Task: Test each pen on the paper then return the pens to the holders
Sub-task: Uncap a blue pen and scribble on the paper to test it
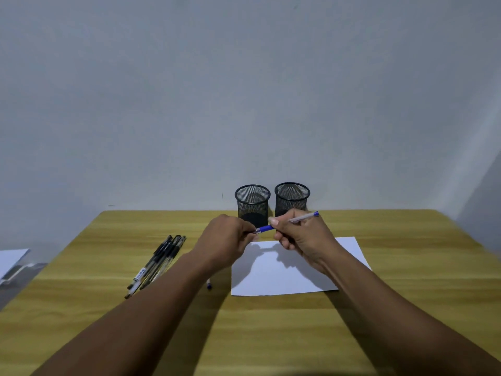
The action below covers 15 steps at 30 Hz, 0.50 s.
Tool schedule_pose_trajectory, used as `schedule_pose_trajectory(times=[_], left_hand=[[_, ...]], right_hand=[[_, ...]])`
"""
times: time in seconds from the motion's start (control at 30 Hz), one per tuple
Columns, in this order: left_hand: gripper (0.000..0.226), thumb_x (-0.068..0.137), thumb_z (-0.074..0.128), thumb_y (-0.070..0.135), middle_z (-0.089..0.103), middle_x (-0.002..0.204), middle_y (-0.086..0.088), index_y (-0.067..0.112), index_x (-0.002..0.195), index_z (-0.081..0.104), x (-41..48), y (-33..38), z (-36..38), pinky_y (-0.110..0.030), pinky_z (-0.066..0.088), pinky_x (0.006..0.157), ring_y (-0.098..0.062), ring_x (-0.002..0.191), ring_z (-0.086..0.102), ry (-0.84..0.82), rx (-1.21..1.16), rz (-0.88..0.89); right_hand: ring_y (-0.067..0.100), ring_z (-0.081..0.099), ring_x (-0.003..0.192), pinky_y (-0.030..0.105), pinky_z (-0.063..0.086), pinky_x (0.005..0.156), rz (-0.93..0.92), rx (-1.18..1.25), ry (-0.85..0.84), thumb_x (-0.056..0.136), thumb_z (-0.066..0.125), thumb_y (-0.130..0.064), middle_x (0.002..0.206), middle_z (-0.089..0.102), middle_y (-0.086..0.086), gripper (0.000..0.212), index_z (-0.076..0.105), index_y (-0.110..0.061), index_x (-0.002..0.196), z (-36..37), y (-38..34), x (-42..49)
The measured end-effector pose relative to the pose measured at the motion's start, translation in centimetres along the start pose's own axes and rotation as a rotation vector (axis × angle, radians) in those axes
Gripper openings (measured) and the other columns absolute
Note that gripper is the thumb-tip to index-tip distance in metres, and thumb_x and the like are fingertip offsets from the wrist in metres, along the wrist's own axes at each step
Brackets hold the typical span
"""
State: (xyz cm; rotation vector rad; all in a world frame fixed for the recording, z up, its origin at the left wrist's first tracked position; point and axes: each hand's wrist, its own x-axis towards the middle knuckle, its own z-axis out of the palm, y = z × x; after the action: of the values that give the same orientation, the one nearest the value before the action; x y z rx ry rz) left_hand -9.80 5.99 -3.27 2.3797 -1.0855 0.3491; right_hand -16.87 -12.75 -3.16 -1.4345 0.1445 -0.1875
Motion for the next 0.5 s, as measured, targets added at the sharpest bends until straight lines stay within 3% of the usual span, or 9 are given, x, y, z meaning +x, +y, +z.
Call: schedule_pose_trajectory(times=[0.13,0.27,0.33,0.47,0.5], left_hand=[[0.018,0.093,0.068,0.034,0.075,0.075,-0.003,0.021,0.096,0.079,0.4,-0.3,-0.4,-0.038,0.050,0.061,-0.026,0.065,0.064,0.034,-0.004,-0.002],[0.016,0.093,0.067,0.034,0.074,0.073,-0.002,0.024,0.096,0.079,2.2,-0.4,-1.6,-0.038,0.051,0.062,-0.025,0.064,0.061,-0.026,0.108,0.035],[0.014,0.092,0.066,0.032,0.074,0.075,-0.002,0.026,0.097,0.078,3.2,-0.4,-1.8,-0.038,0.051,0.062,-0.026,0.069,0.062,-0.052,0.141,0.046],[0.013,0.088,0.070,0.031,0.076,0.081,-0.001,0.026,0.097,0.079,5.1,1.2,-1.6,-0.034,0.050,0.064,-0.026,0.075,0.064,-0.014,0.126,0.061],[0.013,0.086,0.072,0.030,0.076,0.082,-0.001,0.026,0.096,0.079,5.6,1.7,-1.5,-0.034,0.051,0.066,-0.025,0.076,0.065,0.023,0.092,0.055]], right_hand=[[0.016,0.054,0.051,0.022,0.038,0.045,0.014,-0.014,-0.017,0.086,0.080,-0.014,0.071,0.069,0.015,0.012,0.073,-0.004,0.087,-0.4,-0.5,0.0],[0.017,0.060,0.073,0.028,0.040,0.061,0.120,-0.204,-0.214,0.081,0.073,-0.040,0.098,0.079,0.016,0.046,0.078,-0.004,0.109,-3.6,-3.9,0.1],[0.017,0.061,0.081,0.030,0.041,0.067,0.164,-0.346,-0.262,0.088,0.067,-0.045,0.108,0.079,0.014,0.046,0.078,-0.007,0.113,-5.4,-5.6,0.4],[0.004,0.062,0.072,0.022,0.048,0.069,0.005,-0.841,-0.291,0.086,0.078,-0.017,0.082,0.080,-0.002,0.007,0.084,-0.016,0.089,-5.8,-7.0,1.0],[0.002,0.061,0.066,0.020,0.049,0.068,-0.002,-0.909,-0.289,0.083,0.078,-0.011,0.074,0.078,-0.005,0.009,0.084,-0.017,0.086,-5.5,-6.9,1.3]])
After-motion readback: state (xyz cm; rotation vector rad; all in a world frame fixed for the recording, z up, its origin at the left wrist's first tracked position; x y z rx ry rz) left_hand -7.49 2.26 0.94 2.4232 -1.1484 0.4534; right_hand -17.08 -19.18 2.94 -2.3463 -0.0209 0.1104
